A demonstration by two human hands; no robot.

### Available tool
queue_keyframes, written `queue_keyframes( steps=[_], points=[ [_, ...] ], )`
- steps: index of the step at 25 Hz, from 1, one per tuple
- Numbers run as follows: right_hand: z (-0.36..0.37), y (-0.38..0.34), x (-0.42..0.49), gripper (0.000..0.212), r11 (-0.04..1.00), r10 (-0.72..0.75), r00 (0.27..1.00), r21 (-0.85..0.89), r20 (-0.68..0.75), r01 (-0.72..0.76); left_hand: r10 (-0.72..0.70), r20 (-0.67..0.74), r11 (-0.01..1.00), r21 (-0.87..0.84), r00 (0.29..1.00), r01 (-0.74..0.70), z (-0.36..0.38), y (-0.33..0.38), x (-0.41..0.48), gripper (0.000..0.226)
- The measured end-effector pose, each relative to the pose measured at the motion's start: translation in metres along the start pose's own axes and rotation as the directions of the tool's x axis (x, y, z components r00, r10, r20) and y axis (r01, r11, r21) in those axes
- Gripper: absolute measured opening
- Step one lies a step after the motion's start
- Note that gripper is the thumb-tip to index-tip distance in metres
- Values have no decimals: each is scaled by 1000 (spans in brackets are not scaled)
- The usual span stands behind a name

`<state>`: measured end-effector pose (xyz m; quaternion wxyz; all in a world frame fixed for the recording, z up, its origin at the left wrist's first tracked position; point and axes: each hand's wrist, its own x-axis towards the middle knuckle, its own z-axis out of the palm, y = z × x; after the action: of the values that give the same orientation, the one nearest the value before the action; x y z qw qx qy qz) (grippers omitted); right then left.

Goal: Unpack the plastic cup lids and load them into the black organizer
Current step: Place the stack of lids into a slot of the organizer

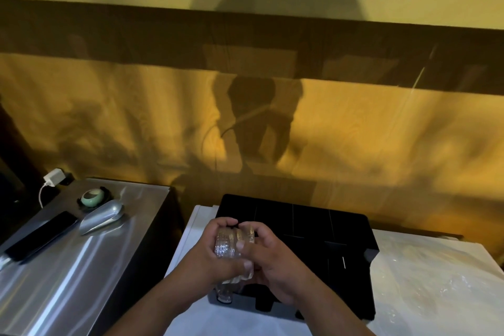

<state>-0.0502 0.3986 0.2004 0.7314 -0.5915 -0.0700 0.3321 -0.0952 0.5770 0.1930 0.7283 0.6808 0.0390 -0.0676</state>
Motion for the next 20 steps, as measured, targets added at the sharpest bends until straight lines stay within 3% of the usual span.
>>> queue_keyframes(
  steps=[15,20],
  points=[
    [14,8,8,85,995,87,996,42,-8,-87,105,-75,993,54,992,-101,2,9,-10,84],
    [15,6,6,68,987,138,989,70,52,-141,121,-98,992,53,988,-116,-2,8,-12,75]
  ],
)
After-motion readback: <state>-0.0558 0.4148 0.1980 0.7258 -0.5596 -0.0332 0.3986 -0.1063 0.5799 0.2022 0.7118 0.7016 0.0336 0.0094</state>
